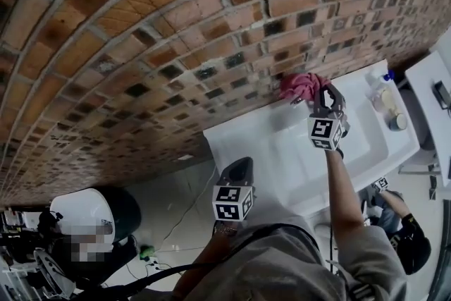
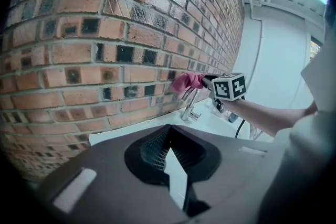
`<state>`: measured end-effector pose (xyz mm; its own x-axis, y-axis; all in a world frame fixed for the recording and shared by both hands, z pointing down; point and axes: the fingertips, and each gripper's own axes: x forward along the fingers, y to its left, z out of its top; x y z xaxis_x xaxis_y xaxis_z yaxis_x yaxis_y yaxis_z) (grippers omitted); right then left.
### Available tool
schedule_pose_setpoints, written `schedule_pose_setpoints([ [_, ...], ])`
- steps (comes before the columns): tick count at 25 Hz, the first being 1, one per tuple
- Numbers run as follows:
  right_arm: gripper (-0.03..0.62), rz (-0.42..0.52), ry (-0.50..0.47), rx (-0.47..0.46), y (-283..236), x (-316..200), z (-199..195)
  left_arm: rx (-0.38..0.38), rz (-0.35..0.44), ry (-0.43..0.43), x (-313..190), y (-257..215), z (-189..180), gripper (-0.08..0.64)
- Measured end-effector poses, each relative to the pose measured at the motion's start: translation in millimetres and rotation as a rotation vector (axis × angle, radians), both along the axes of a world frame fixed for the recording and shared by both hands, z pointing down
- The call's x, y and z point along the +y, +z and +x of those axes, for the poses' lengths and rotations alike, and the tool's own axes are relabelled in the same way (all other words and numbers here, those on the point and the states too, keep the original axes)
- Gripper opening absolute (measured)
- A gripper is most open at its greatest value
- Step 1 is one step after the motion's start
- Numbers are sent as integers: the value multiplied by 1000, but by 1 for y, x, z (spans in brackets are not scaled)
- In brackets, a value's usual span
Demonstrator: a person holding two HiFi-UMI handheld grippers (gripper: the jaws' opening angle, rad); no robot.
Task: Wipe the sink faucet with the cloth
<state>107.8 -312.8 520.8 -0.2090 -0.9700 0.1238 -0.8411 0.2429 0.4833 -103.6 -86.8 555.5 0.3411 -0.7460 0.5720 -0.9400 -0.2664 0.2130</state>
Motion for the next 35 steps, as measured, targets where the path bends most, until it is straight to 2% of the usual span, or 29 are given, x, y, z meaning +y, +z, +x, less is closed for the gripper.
schedule_pose_setpoints([
  [4,31,-13,93,-118,12,-5,27,-5,10,-44,4,-3,-10,20],
  [7,31,-70,161,-177,30,-7,51,-7,19,-66,9,-6,-13,20],
  [9,29,-153,214,-210,53,-11,69,-9,20,-76,13,-7,-15,20],
  [11,29,-280,259,-255,88,-11,81,-11,13,-71,18,-6,-14,20],
  [14,31,-469,253,-283,140,6,82,-7,-4,-39,30,-4,-3,20],
  [15,31,-500,237,-289,147,16,80,-7,-6,-21,34,-4,3,20],
  [17,32,-504,211,-323,141,39,75,-6,-3,21,41,-7,15,20],
  [21,32,-475,155,-480,102,114,47,35,2,91,59,-9,29,20],
  [25,31,-471,62,-633,62,217,-8,96,30,147,91,-16,33,20],
  [29,31,-468,-22,-689,33,331,-72,127,58,183,149,-16,17,20],
  [32,31,-482,-56,-743,19,414,-111,146,35,171,205,-1,-6,20],
  [35,31,-498,-94,-772,7,474,-145,146,7,168,249,8,-31,20],
])
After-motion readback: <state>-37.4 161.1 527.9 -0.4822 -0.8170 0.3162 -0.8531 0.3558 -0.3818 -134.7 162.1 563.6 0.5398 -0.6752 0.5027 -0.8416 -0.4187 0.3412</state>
